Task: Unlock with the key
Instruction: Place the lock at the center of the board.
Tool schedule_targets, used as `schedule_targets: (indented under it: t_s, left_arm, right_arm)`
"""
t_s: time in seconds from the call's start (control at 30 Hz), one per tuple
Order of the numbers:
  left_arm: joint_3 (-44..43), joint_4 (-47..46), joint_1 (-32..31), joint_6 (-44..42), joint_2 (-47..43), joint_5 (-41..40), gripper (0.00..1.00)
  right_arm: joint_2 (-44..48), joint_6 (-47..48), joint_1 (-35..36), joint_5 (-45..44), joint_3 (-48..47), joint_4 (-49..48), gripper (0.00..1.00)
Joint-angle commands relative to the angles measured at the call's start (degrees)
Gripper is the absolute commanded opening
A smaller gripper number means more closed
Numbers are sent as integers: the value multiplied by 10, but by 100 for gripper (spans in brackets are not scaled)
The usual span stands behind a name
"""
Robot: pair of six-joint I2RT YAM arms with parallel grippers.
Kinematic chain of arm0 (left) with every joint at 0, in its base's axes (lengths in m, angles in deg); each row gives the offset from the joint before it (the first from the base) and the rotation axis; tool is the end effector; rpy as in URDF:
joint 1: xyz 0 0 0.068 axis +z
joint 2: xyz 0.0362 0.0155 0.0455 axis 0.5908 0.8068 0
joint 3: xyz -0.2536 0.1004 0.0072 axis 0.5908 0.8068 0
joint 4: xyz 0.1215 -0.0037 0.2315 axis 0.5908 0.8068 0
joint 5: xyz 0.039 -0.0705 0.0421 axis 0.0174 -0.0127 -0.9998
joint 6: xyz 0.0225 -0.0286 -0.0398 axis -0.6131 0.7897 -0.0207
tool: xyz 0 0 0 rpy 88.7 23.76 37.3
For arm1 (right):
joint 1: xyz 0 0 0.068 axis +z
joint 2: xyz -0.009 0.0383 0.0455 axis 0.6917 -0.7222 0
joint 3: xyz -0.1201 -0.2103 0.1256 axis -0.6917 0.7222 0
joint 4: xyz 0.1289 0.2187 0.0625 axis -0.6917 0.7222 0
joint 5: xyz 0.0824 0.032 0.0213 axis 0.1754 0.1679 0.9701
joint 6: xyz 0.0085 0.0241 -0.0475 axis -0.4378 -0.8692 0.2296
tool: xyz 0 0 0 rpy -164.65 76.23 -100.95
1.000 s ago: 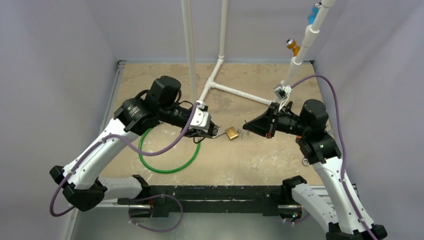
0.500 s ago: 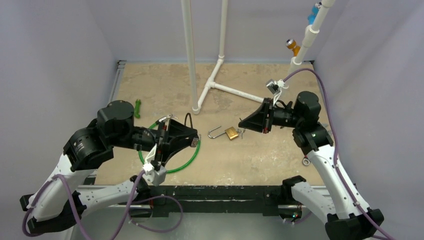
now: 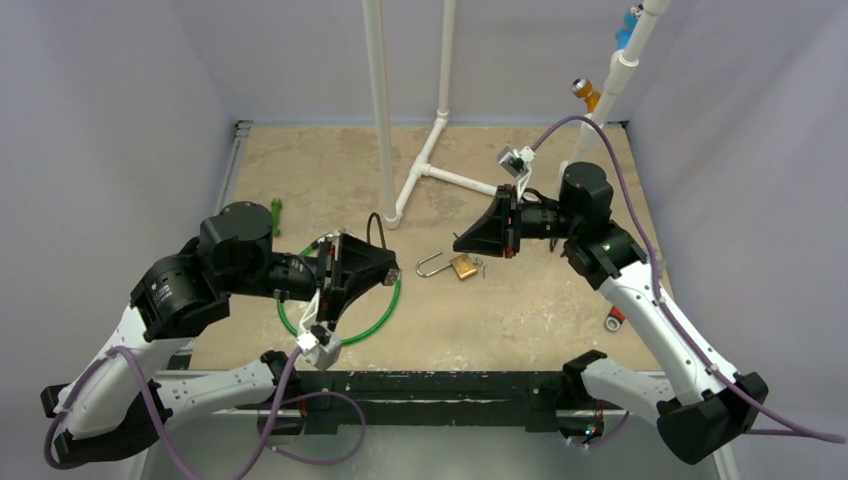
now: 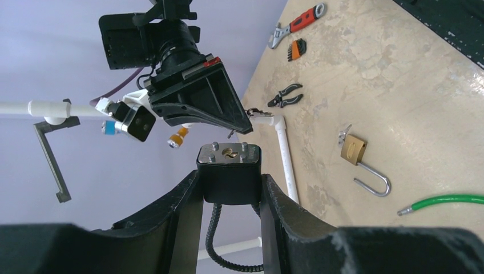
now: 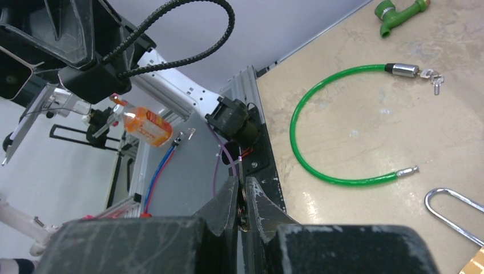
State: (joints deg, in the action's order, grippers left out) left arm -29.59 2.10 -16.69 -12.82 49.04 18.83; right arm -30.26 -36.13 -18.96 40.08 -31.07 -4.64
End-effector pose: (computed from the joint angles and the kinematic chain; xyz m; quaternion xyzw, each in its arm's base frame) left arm 0.0567 -0.1086 0.4666 0.7844 0.1651 -0.1174 0.5862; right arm 0.1846 0.1189 0.3911 -0.3041 0.6678 0.5863 0.3434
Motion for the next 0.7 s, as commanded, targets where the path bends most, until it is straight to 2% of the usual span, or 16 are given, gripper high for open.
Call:
schedule_targets:
  t_s: [0.0,0.1,0.27,0.37,0.5,0.6,0.67]
  left_arm:
    - [3,-39,-2,-35,-5,-30,0]
    - [31,-60,-2,-85,-14,-68,0]
    - [115,-159,-4,-144,-35,-143,0]
    - [177,-139,-5,-142,-37,-173,0]
    - [283,-93,-5,-40,-48,-145,0]
    - [332,-90,-5,76,-14,-114,0]
    - [352,-93,-7,121,34,-103,0]
  right_arm:
    - [-13,28,5,-8,-44,3,0]
    - [-24,28,5,6,-54,3,0]
    - [-30,23,10,0,-57,-1,0]
    - [-23,24,9,-31,-61,14,0]
    - [-10,35,10,-47,-50,24,0]
    - [8,34,9,-65,-32,24,0]
    - [22,27,9,-76,-22,23,0]
